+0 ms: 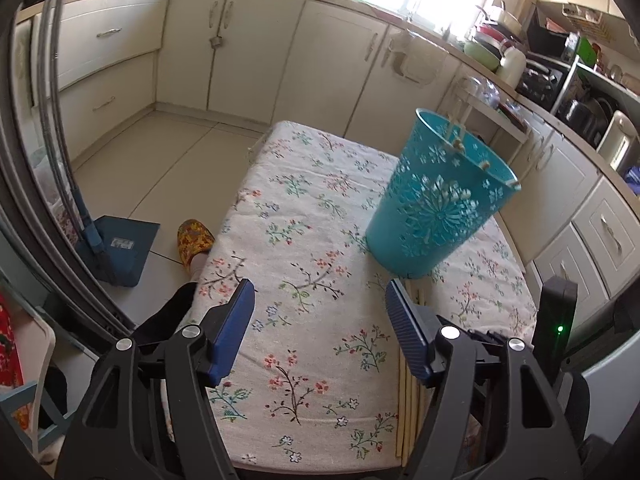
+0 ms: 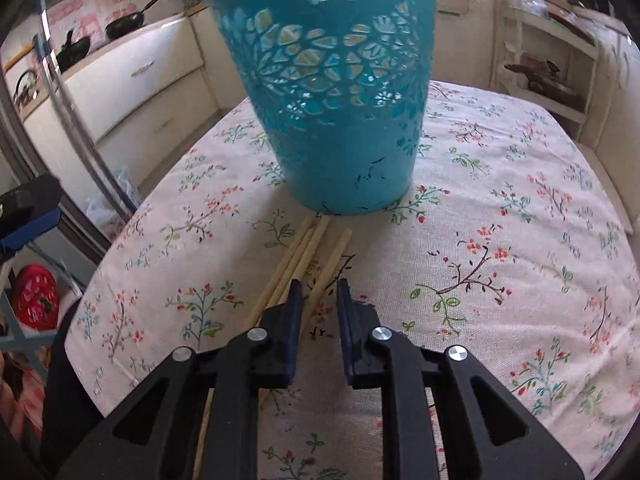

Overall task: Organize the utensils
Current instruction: 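Lower the left tool and grasp one chopstick from the bundle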

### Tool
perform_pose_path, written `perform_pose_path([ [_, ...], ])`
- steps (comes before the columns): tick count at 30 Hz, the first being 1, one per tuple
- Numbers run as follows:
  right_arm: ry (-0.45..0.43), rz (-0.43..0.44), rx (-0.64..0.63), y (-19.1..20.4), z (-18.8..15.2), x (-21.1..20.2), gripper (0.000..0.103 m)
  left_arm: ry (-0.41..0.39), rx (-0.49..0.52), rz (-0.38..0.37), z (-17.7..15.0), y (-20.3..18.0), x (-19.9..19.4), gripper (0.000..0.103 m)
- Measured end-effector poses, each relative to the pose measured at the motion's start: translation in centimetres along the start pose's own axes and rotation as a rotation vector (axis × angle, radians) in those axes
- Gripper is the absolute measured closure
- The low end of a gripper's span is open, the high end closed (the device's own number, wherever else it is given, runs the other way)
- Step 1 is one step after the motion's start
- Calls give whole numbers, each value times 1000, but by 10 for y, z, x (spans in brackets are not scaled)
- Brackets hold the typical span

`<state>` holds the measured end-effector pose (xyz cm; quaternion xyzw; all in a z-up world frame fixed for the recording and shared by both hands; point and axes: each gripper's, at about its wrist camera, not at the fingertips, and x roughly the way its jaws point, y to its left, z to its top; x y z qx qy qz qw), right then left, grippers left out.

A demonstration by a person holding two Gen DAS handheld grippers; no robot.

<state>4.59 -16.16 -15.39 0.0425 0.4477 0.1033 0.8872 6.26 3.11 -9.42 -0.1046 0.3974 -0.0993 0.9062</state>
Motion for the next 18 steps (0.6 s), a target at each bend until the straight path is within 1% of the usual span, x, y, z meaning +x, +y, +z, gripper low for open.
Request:
perform_pose_path([
  [1,6,1,-16,-3,-4,-1,90,14,18,-3,-1,-4,4,37],
  [4,20,-15,-26,-19,-6,-5,91,68,81,-1,-6,-18,25,36],
  [5,21,-30,-17,-26,-6,-7,91,88,102,0,-8,-24,33,36],
  [7,15,-35,8,-39,-7,-10,91,112,127,-4,-10,-32,46,36],
  [10,-12,-5,67,-59,-12,-14,92,141,177,3,-13,-47,66,36],
  [12,-30,13,82,-63,-15,-13,92,157,206,13,-16,-55,78,36],
  [15,-37,2,66,-59,-14,-13,91,193,228,33,-19,-61,95,36],
  [18,-41,19,80,-58,-16,-15,90,214,242,38,-21,-65,104,36],
])
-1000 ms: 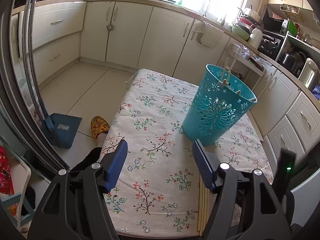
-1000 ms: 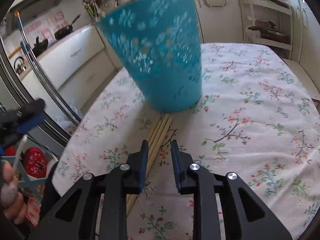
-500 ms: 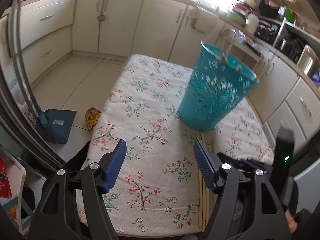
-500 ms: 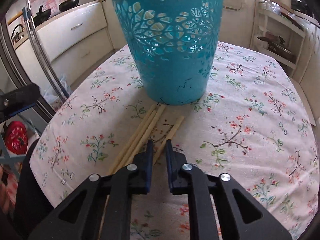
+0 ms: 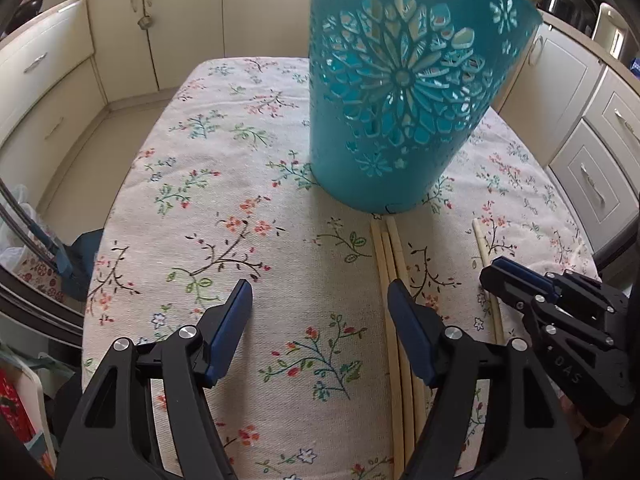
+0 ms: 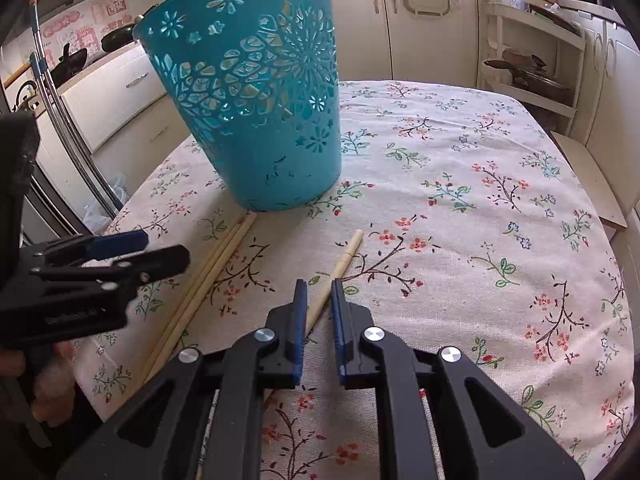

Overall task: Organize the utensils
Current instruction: 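Lower the left tool and grasp one chopstick from the bundle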

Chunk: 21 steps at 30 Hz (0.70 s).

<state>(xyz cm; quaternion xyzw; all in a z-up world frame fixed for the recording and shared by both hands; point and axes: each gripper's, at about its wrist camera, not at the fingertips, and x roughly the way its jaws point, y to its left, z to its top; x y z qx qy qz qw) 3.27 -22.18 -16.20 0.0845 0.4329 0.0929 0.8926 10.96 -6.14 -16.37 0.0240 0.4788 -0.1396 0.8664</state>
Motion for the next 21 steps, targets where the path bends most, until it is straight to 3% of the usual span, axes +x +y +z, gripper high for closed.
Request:
perform_pose_path([
  [15,0,12,11,-4,0,0,90,7,90,85,5,-17,11,37],
  [21,0,14,9,-3,0,0,88,6,109,75,10,-20,13,45],
])
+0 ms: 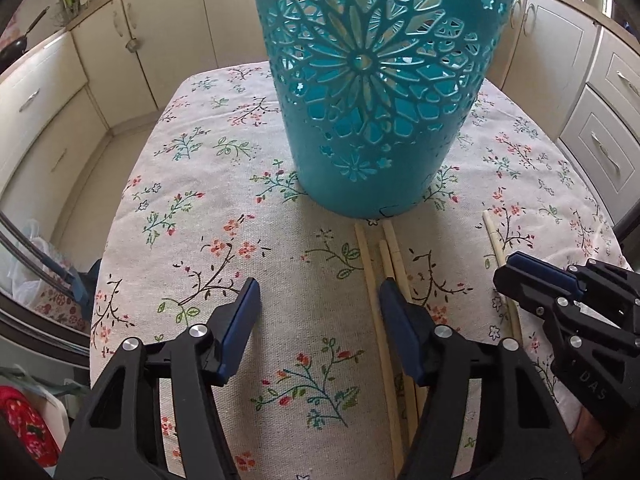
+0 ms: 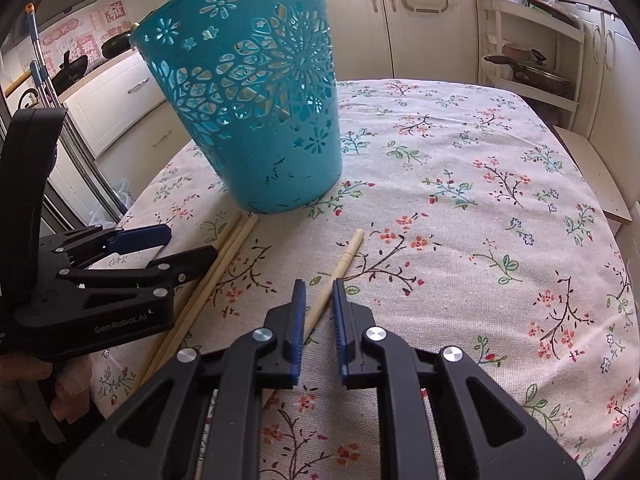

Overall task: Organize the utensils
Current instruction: 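Lower the left tool and grasp one chopstick from the bundle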

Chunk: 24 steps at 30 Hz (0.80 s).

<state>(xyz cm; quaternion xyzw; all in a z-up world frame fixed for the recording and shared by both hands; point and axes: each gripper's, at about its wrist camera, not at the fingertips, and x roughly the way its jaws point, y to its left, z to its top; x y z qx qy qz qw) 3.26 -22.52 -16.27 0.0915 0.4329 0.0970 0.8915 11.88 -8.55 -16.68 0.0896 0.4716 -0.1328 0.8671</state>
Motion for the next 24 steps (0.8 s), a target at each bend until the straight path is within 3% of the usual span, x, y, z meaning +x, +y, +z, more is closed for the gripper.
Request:
perform_pose_path([
  [15,0,-1,-1,0,0,0,88,-11,45,-46,0,-13,-2,77],
  [19,0,0,0,-1,0,0,88,-2,51,-76,1,-14,-2,96],
  [24,-1,3,3,0,0,0,88,30,14,-127,-2,-4,-5,99],
])
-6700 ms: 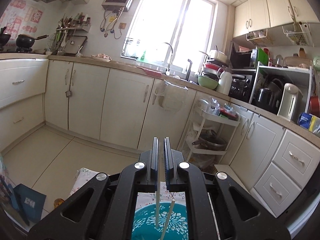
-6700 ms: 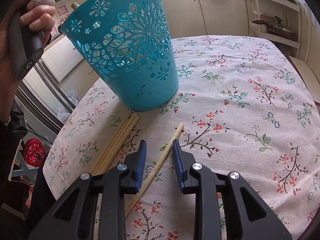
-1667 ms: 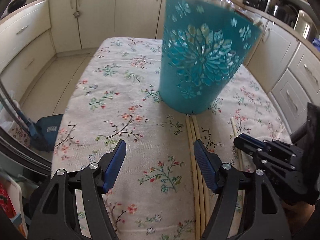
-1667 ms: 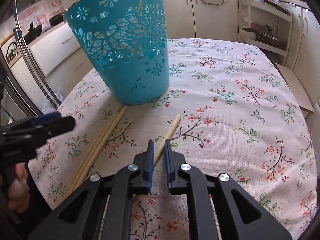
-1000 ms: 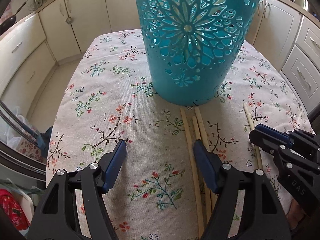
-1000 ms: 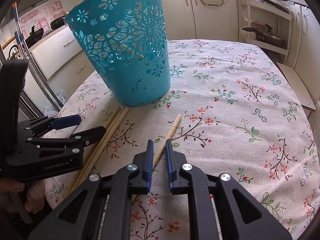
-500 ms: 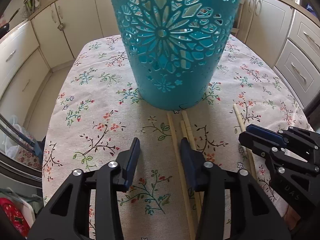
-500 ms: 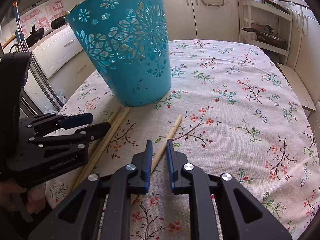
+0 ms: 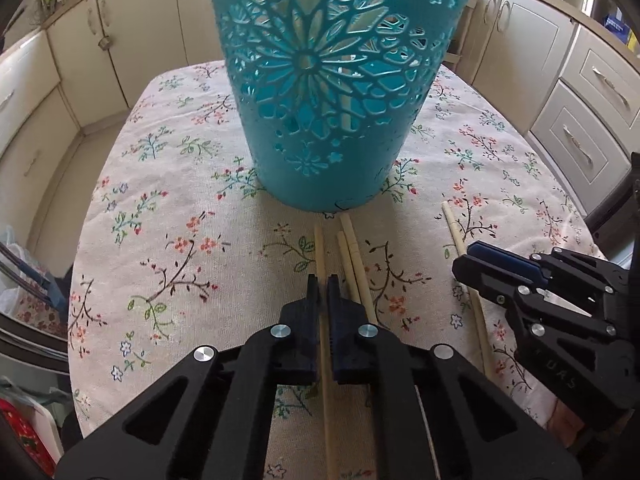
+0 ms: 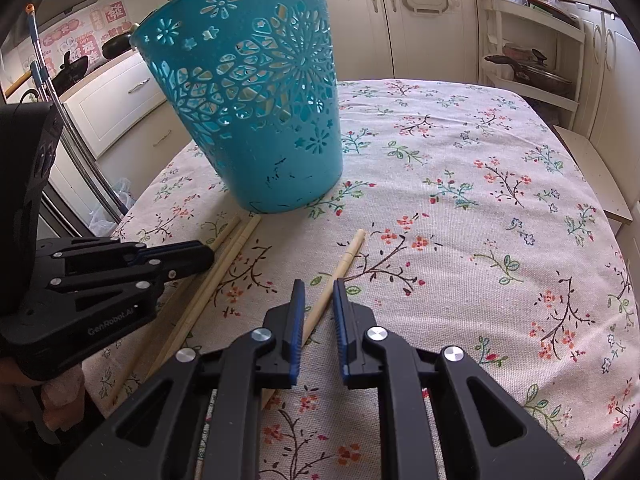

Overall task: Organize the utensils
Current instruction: 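Lower the left tool and grasp one chopstick from the bundle, then lift the chopstick with the left tool over the teal basket and drop it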

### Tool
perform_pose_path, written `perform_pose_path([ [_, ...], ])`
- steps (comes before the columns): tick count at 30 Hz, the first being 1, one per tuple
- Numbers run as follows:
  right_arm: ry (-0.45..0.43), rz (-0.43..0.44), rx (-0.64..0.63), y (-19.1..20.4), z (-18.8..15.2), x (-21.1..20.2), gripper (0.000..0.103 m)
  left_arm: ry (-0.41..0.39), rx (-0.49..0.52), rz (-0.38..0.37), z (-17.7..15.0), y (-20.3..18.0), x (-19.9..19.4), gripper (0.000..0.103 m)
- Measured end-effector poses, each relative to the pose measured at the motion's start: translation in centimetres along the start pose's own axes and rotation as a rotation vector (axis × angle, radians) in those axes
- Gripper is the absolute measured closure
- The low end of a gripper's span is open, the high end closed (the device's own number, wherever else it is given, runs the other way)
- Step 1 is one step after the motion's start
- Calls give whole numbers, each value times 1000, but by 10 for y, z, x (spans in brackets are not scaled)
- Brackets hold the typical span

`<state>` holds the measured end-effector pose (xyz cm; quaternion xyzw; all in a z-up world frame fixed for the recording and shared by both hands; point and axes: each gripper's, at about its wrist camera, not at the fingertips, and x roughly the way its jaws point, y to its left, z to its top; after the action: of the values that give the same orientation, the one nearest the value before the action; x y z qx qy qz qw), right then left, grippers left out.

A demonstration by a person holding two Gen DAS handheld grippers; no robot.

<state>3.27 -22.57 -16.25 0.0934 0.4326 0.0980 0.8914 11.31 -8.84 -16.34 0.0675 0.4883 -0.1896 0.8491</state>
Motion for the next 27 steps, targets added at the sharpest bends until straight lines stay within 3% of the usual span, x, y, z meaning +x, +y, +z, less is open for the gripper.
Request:
perform_pose_path([
  [6,0,-1,0,0,0,0,88,34,-74,-71,-14,22,-14,99],
  [12,-1,-4,-5,1,0,0,88,9,-112,-133,-25,39,-47,99],
  [19,-1,-6,-6,1,0,0,88,-83,-111,-241,-23,47,-112,99],
  [27,-2,-5,-3,1,0,0,88,-267,-113,-327,18,46,-189,99],
])
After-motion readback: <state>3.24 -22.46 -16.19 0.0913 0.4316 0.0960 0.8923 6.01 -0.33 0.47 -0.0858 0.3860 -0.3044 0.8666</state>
